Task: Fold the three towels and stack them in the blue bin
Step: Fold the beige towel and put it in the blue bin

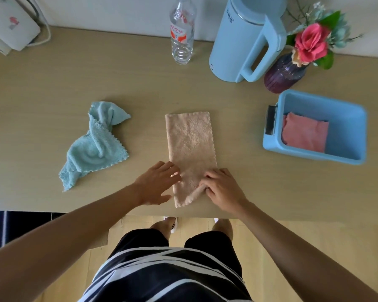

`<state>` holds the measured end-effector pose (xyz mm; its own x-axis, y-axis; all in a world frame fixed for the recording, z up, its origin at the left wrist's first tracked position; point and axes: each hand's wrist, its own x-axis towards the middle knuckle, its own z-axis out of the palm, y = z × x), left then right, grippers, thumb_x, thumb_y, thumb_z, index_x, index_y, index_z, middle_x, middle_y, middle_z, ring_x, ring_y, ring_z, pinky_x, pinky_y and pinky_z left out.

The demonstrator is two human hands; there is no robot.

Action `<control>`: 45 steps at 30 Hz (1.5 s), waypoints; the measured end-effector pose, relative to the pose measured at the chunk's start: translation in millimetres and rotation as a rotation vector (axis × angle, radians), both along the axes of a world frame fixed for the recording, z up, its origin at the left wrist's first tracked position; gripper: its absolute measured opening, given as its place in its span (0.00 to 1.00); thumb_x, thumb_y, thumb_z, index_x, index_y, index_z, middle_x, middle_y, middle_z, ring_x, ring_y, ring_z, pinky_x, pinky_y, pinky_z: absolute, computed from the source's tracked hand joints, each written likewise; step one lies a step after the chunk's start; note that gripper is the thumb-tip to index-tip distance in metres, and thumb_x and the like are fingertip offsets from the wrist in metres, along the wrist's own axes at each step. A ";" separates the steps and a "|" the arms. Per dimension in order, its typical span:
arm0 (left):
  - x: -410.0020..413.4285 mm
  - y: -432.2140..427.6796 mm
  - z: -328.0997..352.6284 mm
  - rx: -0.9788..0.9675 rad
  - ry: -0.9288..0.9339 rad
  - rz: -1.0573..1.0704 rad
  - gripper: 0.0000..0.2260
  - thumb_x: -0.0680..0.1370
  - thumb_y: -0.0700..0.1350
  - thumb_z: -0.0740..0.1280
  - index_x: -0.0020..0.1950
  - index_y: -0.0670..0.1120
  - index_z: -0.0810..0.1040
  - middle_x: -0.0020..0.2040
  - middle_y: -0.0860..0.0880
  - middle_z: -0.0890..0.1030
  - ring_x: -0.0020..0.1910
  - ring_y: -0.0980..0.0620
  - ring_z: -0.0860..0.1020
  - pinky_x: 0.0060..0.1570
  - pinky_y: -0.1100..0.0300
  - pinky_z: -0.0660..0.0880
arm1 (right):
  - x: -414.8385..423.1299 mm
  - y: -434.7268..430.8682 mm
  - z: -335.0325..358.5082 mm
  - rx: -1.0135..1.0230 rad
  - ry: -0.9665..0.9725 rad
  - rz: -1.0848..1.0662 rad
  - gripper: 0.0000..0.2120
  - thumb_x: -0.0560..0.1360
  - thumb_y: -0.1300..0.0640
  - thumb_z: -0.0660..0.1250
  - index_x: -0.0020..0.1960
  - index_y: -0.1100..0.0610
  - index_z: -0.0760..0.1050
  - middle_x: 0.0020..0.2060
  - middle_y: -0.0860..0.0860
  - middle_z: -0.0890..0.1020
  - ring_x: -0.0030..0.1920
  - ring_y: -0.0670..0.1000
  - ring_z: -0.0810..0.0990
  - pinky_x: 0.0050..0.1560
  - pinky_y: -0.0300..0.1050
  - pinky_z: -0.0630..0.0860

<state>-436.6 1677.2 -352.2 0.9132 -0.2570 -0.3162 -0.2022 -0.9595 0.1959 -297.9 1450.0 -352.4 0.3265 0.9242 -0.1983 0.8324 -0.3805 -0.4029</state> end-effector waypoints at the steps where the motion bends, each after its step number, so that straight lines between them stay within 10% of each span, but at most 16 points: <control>1: 0.7 -1.2 1.4 -0.002 0.017 0.024 0.30 0.68 0.65 0.68 0.66 0.52 0.73 0.65 0.48 0.73 0.65 0.47 0.71 0.65 0.52 0.71 | 0.5 5.9 4.4 -0.023 0.052 -0.065 0.05 0.74 0.59 0.67 0.48 0.52 0.79 0.46 0.45 0.79 0.49 0.48 0.78 0.57 0.49 0.71; 5: 2.0 -5.9 4.7 -0.097 -0.003 0.183 0.26 0.69 0.64 0.69 0.63 0.54 0.76 0.69 0.49 0.70 0.70 0.46 0.66 0.69 0.49 0.67 | 3.0 16.5 21.7 -0.024 0.473 -0.305 0.08 0.78 0.58 0.65 0.40 0.55 0.73 0.31 0.44 0.75 0.30 0.43 0.71 0.40 0.45 0.68; 9: 2.4 -14.4 9.9 -0.415 -0.083 0.477 0.15 0.76 0.53 0.68 0.60 0.48 0.80 0.61 0.50 0.80 0.64 0.49 0.74 0.66 0.51 0.69 | 4.3 11.0 44.2 -0.018 0.807 -0.410 0.07 0.81 0.57 0.64 0.56 0.50 0.78 0.41 0.34 0.81 0.42 0.38 0.79 0.44 0.41 0.73; 12: 7.1 -18.4 19.5 -0.547 0.016 0.635 0.10 0.79 0.50 0.67 0.50 0.43 0.79 0.41 0.47 0.83 0.40 0.48 0.79 0.49 0.54 0.73 | 8.6 2.0 47.0 -0.095 0.902 -0.449 0.19 0.72 0.46 0.74 0.60 0.46 0.74 0.52 0.42 0.82 0.54 0.43 0.81 0.55 0.45 0.78; 19: 28.1 -7.0 27.1 -0.637 0.171 0.843 0.15 0.81 0.50 0.65 0.43 0.39 0.76 0.35 0.44 0.79 0.31 0.48 0.74 0.32 0.55 0.67 | 30.3 6.9 33.0 0.041 0.742 -0.555 0.17 0.76 0.53 0.71 0.64 0.51 0.76 0.35 0.52 0.75 0.31 0.54 0.71 0.33 0.49 0.70; 22: 40.0 -3.0 26.1 -0.642 0.155 0.955 0.12 0.80 0.50 0.66 0.48 0.41 0.79 0.41 0.45 0.83 0.37 0.46 0.79 0.33 0.56 0.71 | 44.1 24.1 31.9 0.088 0.771 -0.683 0.10 0.77 0.53 0.71 0.50 0.60 0.77 0.37 0.62 0.79 0.34 0.61 0.75 0.37 0.52 0.74; 32: 64.4 -1.2 16.1 -0.692 0.039 1.126 0.16 0.76 0.43 0.71 0.62 0.42 0.74 0.50 0.45 0.84 0.45 0.46 0.81 0.41 0.54 0.78 | 70.4 52.9 1.3 0.097 0.552 -0.829 0.12 0.77 0.55 0.70 0.41 0.63 0.75 0.30 0.56 0.77 0.29 0.49 0.71 0.32 0.44 0.66; 37: 59.4 -1.5 12.5 -0.160 -0.258 0.692 0.25 0.73 0.44 0.69 0.69 0.48 0.68 0.62 0.45 0.74 0.60 0.44 0.72 0.57 0.48 0.74 | 65.9 46.4 -5.1 0.022 0.233 -0.766 0.12 0.75 0.53 0.72 0.51 0.58 0.73 0.40 0.50 0.80 0.37 0.51 0.77 0.38 0.47 0.72; 45: 48.4 -8.9 -17.7 0.037 -0.055 0.208 0.33 0.82 0.61 0.52 0.82 0.47 0.46 0.82 0.45 0.44 0.80 0.41 0.41 0.78 0.40 0.49 | 22.8 38.3 -1.9 0.059 -0.116 -0.267 0.25 0.71 0.43 0.73 0.62 0.54 0.73 0.56 0.52 0.75 0.55 0.54 0.75 0.55 0.52 0.74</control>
